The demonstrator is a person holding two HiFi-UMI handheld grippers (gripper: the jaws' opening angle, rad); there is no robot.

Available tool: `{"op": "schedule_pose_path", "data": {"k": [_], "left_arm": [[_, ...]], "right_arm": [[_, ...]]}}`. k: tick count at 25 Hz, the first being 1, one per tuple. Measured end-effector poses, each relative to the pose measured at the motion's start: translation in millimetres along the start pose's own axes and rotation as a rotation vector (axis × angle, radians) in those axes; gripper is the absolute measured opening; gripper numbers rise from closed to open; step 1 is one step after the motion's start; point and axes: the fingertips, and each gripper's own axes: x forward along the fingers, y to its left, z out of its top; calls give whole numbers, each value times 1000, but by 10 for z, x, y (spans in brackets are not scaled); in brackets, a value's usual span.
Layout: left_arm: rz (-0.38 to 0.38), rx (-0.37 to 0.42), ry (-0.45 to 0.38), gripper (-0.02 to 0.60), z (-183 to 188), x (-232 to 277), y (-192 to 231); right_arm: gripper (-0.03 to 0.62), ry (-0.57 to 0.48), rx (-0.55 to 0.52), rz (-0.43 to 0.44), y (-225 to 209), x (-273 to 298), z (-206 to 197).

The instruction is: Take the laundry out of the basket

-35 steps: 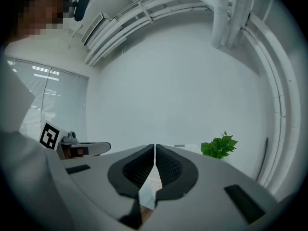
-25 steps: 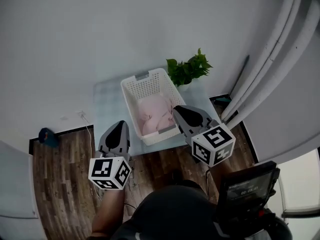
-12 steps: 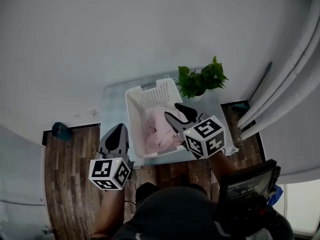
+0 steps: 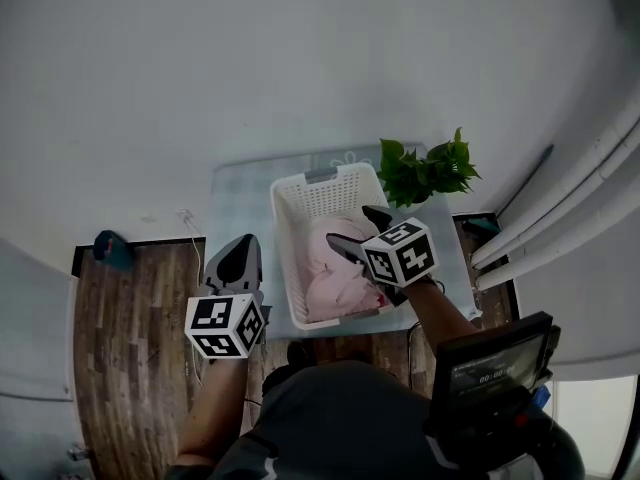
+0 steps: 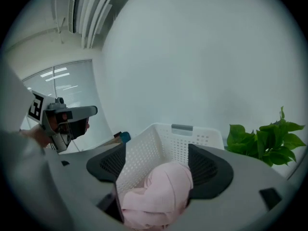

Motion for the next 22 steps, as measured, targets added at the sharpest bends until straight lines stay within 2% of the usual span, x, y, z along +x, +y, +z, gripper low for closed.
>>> {"op": "schedule_pose_path", "data": {"k": [2,5,12,17,22], "left_arm": [[-7,2,6,9,-68,97,102],[-19,13,24,9,-227,251,237],[-30,-41,88,9,-570,490,463],[-33,-79,118,9,-740,576,567],[-44,-77,127,9,-781,621,574]], "right_arm": [[428,70,-2,7,-35,171,-102],[461,181,-11,1,-99,429,-328],[480,377,-25,-12,-212,829,-815],[496,490,-68,-67,-312,1036,-1131],[523,594,-123,-115,-406,1202,-1461]]}}
